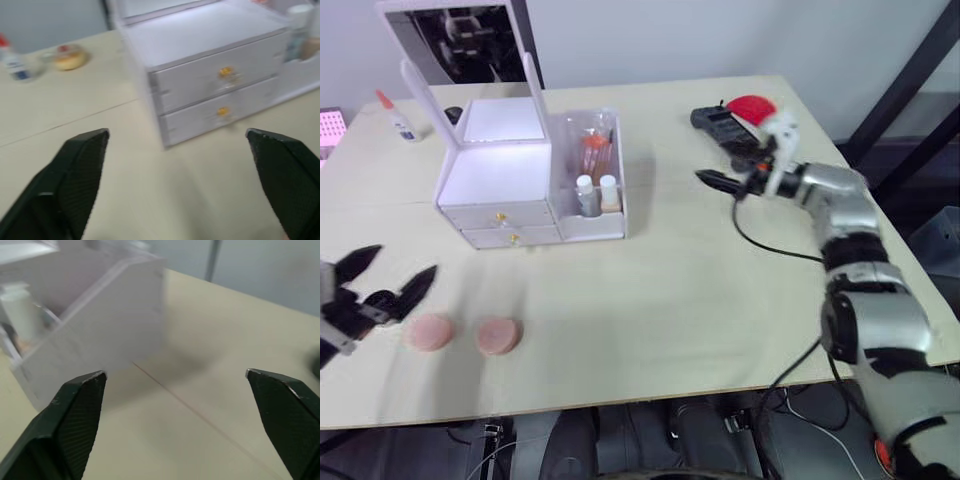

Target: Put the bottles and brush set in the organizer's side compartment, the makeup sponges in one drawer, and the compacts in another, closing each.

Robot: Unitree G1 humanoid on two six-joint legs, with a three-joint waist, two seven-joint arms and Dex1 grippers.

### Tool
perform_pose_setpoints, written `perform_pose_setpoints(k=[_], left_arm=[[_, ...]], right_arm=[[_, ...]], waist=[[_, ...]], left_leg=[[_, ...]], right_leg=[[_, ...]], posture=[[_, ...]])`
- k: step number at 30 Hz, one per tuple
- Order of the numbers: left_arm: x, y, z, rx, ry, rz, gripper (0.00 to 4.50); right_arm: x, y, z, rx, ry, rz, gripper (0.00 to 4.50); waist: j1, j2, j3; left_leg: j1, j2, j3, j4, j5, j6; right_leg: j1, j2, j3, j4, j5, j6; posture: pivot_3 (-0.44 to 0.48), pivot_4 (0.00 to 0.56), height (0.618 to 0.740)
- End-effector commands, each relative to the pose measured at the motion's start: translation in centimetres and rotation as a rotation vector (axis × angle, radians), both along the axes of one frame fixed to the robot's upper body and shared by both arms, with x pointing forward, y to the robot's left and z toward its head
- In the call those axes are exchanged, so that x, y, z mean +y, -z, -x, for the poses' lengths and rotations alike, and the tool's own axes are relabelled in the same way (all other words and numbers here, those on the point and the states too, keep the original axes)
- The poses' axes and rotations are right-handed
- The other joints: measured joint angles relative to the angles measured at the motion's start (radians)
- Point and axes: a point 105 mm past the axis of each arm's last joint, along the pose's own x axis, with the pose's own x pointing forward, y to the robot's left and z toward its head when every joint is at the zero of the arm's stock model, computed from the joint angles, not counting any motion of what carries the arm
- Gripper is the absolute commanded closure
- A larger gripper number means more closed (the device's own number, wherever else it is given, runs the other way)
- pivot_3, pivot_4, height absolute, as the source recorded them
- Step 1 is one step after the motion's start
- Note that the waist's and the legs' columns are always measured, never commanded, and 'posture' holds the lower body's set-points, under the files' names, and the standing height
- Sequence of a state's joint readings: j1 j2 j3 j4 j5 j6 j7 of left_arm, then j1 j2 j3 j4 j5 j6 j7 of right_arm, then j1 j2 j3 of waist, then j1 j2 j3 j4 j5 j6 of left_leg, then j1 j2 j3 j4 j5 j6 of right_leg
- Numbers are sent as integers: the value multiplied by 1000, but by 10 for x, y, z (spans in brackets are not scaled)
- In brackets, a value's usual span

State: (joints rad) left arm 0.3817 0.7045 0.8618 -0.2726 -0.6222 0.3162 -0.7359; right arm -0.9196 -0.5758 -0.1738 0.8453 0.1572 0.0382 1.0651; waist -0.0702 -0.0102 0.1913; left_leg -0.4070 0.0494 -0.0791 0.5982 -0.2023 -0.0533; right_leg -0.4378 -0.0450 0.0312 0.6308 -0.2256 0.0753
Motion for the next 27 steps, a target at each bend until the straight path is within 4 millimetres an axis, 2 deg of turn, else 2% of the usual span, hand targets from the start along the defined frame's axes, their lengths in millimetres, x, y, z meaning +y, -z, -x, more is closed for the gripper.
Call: perform_pose_setpoints(k=[1,5,8,11,16,19,22,24,25,27], left_arm=[[52,-15,33,-76,-226,-78,0],[83,-8,59,-90,-362,-70,0],[97,2,73,-82,-428,-61,0],[99,12,79,-67,-444,-55,0],[92,12,77,-78,-424,-34,0],[79,13,67,-74,-369,-14,0],[57,13,51,-74,-295,13,0],[44,12,42,-77,-260,17,0],[37,10,37,-80,-248,18,0],[23,9,27,-82,-225,18,0]], right_arm=[[-49,-9,15,-80,148,-15,23],[-86,5,24,-69,293,9,23],[-105,14,24,-48,409,10,23],[-111,24,23,-7,449,-3,23],[-104,24,19,-13,441,1,23],[-91,17,15,-41,406,-2,23],[-61,5,9,-93,317,0,23],[-41,-1,9,-101,247,-1,23],[-32,-4,9,-96,214,-11,23],[-7,-12,13,-68,104,-58,23]], waist=[[0,0,0],[-4,-1,0],[-4,-2,0],[-4,-6,0],[-2,-9,0],[-2,-9,0],[-11,-7,2],[-30,-3,3],[-34,-1,3],[-33,-2,3]], left_leg=[[0,0,0,0,0,0],[3,0,5,1,0,0],[9,0,11,1,0,0],[13,0,17,0,-1,0],[13,0,20,0,-1,0],[14,0,19,0,-1,0],[12,-2,16,-2,-1,0],[14,-17,-8,-4,-1,1],[17,-21,-17,-4,0,1],[14,-44,-54,-4,2,0]], right_leg=[[0,0,0,0,0,0],[0,0,5,0,-2,3],[2,0,12,0,-2,3],[4,-1,17,-1,-2,4],[4,-1,19,-2,-2,4],[4,-1,19,-1,-2,4],[10,-5,15,-1,-2,4],[27,-22,-9,2,-11,11],[32,-28,-22,3,-16,11],[34,-39,-37,10,-25,16]], posture=[[0,150,740],[0,150,740],[0,150,740],[0,150,740],[0,150,740],[0,150,740],[0,150,740],[0,150,740],[0,150,740],[0,150,740]])
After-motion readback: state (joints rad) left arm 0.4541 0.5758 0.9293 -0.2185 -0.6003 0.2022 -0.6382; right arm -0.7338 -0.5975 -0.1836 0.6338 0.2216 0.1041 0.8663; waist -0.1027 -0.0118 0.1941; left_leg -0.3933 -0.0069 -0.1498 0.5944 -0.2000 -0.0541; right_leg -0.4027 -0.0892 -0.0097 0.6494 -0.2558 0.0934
